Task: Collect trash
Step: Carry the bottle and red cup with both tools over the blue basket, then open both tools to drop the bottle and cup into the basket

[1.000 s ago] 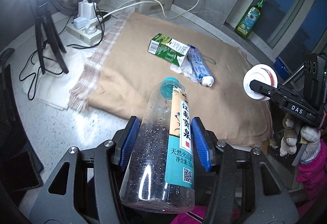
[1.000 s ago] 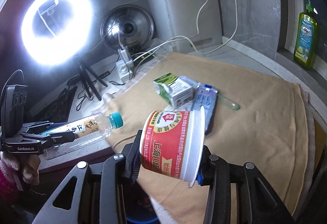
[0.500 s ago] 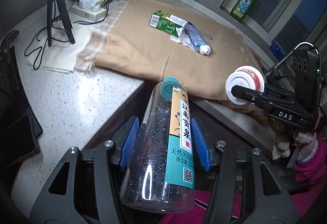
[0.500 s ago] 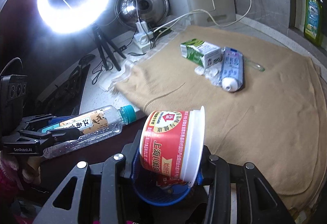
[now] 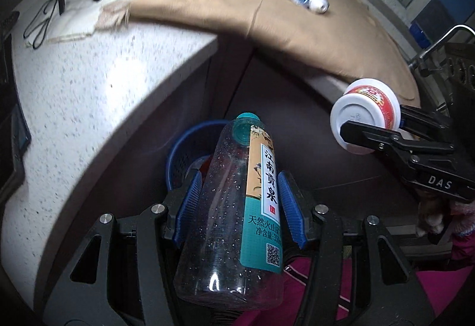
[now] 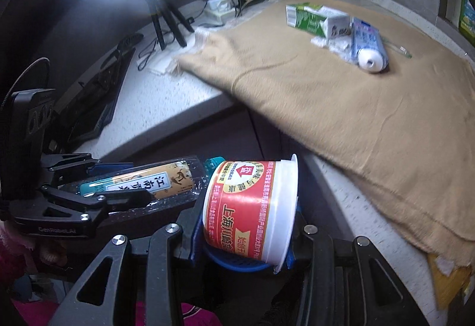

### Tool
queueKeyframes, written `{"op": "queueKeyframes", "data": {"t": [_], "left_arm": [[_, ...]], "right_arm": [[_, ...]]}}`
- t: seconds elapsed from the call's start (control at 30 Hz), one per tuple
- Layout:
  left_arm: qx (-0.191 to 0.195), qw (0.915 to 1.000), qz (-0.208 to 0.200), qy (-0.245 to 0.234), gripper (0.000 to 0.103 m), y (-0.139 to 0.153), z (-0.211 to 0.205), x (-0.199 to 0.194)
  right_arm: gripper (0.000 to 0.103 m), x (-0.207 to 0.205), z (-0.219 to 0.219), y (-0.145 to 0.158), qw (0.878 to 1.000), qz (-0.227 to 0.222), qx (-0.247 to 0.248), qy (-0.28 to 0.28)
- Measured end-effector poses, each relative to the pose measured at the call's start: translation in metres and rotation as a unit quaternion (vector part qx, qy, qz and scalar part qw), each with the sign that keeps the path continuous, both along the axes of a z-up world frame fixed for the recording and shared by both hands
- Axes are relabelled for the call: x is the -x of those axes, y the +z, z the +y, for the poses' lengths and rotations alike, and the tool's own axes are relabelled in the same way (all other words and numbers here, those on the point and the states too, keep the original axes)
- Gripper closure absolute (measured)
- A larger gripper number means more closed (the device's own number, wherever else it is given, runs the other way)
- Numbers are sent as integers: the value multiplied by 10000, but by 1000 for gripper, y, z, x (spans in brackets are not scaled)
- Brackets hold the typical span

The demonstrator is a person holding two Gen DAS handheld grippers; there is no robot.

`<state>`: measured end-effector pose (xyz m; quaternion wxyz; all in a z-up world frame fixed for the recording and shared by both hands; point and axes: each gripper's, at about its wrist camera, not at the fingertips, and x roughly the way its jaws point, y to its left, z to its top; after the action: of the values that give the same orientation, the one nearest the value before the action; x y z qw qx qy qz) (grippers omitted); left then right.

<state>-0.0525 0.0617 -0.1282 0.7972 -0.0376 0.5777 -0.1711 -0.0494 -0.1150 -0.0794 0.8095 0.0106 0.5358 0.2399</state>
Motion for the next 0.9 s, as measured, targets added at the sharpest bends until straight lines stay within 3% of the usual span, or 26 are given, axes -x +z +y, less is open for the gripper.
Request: {"op": "queueKeyframes", "data": {"t": [0.4,0.9], "left_arm": [[-201,9978,593,225,49,-61,0,-8],[-473,9966,621,246,48,-78,-13,-13]], "right_arm": [[61,-4,14,-63,9983,410,407,79],[60,-20,33,-86,9971,463,579,185]]}}
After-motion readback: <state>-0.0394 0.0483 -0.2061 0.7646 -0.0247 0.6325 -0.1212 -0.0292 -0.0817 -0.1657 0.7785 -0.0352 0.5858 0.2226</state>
